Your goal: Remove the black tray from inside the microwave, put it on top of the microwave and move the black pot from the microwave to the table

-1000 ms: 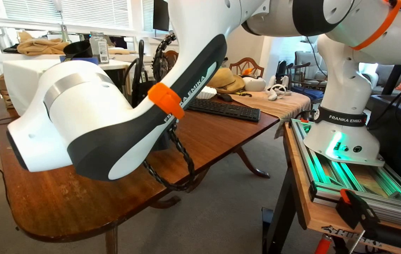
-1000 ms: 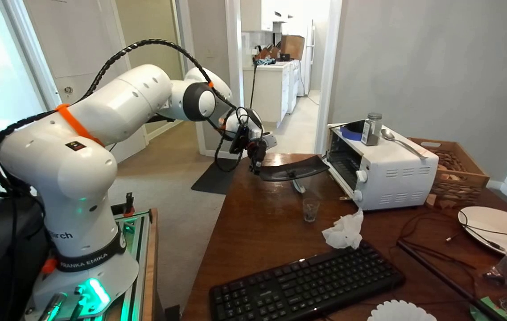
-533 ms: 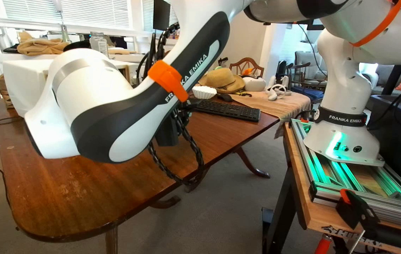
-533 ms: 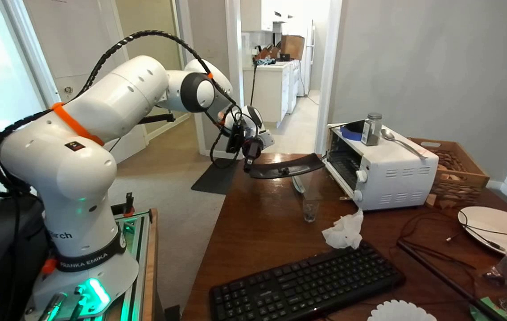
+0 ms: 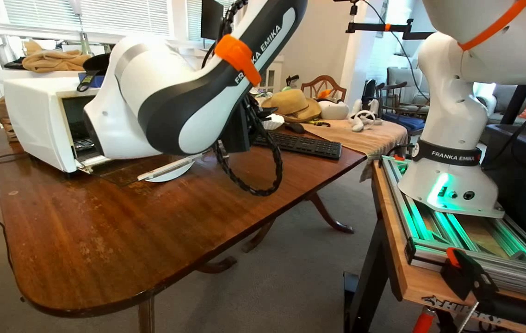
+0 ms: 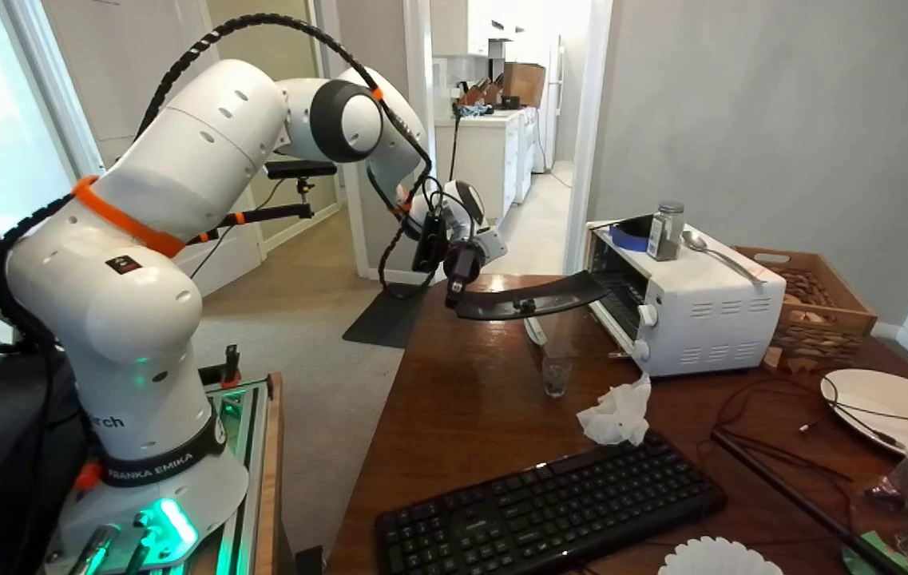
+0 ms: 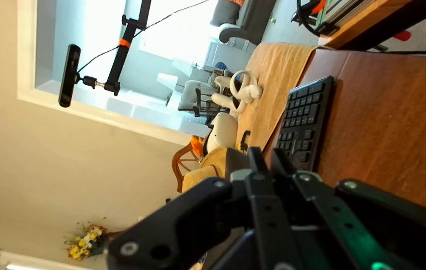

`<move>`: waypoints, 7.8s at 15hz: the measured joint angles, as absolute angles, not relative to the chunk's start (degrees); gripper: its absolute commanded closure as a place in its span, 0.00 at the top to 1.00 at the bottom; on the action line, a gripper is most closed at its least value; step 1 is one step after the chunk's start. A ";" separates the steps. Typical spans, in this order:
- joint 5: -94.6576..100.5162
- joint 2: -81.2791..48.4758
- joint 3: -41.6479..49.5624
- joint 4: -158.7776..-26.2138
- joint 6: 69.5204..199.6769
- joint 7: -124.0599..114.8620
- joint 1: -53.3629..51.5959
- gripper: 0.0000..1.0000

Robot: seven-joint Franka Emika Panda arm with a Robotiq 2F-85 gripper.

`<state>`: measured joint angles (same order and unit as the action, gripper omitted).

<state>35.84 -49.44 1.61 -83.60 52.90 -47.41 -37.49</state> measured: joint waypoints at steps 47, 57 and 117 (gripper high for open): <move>66.33 -22.22 -6.90 -100.53 73.59 -12.87 -12.86 0.03; 70.39 -29.69 -6.91 -92.37 74.23 -9.95 -13.05 0.03; 76.17 -65.01 1.86 -46.85 71.97 0.43 -23.60 0.65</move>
